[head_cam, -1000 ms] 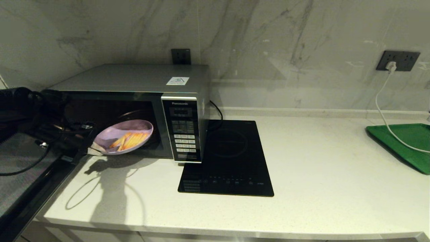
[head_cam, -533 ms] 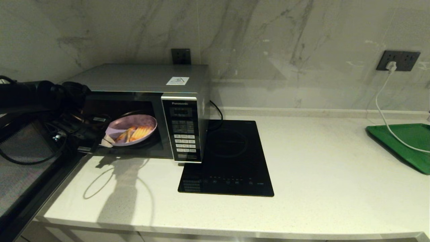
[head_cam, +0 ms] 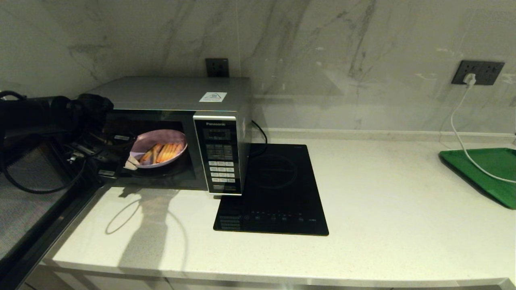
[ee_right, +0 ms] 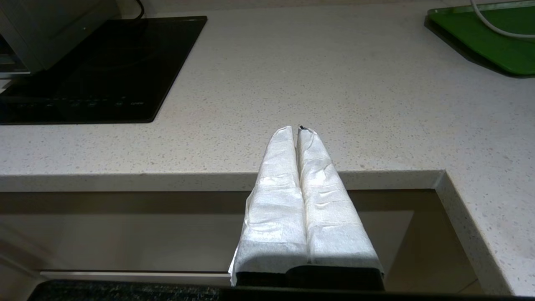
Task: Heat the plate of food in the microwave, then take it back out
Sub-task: Put the plate in the microwave oven
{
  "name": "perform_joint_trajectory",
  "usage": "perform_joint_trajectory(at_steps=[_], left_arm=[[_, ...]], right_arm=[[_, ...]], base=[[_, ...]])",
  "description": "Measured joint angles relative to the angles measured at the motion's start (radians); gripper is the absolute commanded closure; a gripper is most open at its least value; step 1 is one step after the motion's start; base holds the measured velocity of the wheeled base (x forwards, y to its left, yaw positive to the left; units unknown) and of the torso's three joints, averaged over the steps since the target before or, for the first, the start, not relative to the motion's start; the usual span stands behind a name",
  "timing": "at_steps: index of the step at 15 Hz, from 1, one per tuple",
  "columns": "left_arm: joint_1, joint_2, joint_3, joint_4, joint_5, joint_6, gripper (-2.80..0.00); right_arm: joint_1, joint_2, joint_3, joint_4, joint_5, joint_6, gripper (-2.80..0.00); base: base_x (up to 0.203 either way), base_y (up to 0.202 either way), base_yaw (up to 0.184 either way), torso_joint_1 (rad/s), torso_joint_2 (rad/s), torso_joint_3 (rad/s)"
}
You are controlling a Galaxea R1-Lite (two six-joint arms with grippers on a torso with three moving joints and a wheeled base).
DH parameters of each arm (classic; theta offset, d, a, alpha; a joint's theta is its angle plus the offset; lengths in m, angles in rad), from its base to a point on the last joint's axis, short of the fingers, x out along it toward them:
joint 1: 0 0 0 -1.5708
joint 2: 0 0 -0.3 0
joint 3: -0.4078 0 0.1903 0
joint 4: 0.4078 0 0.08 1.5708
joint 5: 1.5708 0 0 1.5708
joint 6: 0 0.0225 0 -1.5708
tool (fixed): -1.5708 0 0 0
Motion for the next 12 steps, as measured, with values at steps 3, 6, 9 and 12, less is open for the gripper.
perform_joint_trajectory(at_steps=[3, 6, 9, 12], left_arm=[[0.002, 0.015, 0.000, -0.003, -0.001, -0.006, 0.00], [0.005, 0.030, 0.000, -0.012, 0.000, -0.004, 0.00], [0.004, 0.038, -0.002, -0.034, -0.001, -0.002, 0.00], [0.004, 0.045, -0.007, -0.034, -0.006, -0.001, 0.00]], right_arm=[[0.000, 0.000, 0.000, 0.000, 0.000, 0.000, 0.00], [0.000, 0.000, 0.000, 0.000, 0.000, 0.000, 0.00], [0.000, 0.000, 0.000, 0.000, 0.000, 0.000, 0.00], [0.000, 0.000, 0.000, 0.000, 0.000, 0.000, 0.00]], base=[[0.000, 0.000, 0.000, 0.000, 0.00, 0.000], [0.000, 0.000, 0.000, 0.000, 0.00, 0.000], [0.000, 0.000, 0.000, 0.000, 0.00, 0.000], [0.000, 0.000, 0.000, 0.000, 0.00, 0.000]])
